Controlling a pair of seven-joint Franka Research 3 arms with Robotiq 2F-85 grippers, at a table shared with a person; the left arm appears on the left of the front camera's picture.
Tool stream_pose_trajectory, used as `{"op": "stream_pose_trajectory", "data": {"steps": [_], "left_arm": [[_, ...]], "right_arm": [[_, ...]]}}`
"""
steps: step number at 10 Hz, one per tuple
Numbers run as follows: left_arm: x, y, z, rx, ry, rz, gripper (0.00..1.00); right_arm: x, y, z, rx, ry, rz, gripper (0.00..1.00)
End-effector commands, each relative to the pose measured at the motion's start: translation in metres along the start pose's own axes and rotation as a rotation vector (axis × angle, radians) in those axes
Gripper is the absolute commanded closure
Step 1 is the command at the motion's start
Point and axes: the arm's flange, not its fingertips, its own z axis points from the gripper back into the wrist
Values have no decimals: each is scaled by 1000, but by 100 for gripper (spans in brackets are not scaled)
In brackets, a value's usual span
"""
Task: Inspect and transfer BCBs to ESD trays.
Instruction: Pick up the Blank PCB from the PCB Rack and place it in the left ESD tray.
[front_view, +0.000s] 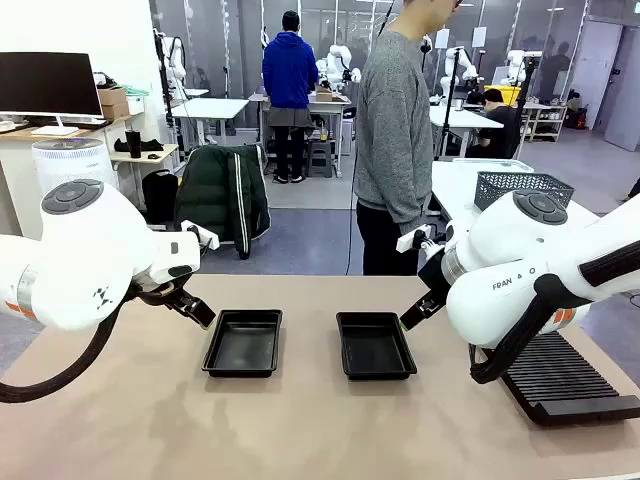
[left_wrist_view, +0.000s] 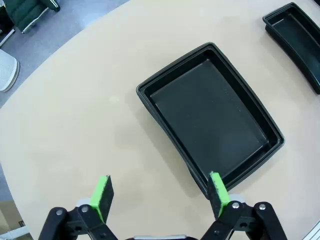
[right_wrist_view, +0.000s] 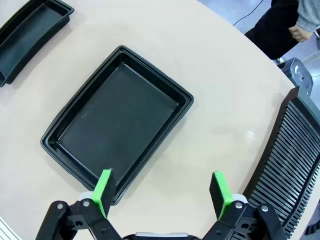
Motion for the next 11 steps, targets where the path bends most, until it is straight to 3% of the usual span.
{"op": "stream_pose_trajectory", "data": {"steps": [1,11], "left_arm": [[0,0,0,0,0,0,0],[0,-1,0,-1,0,-3,0]], "right_arm": [[0,0,0,0,0,0,0],[0,0,0,0,0,0,0]]}}
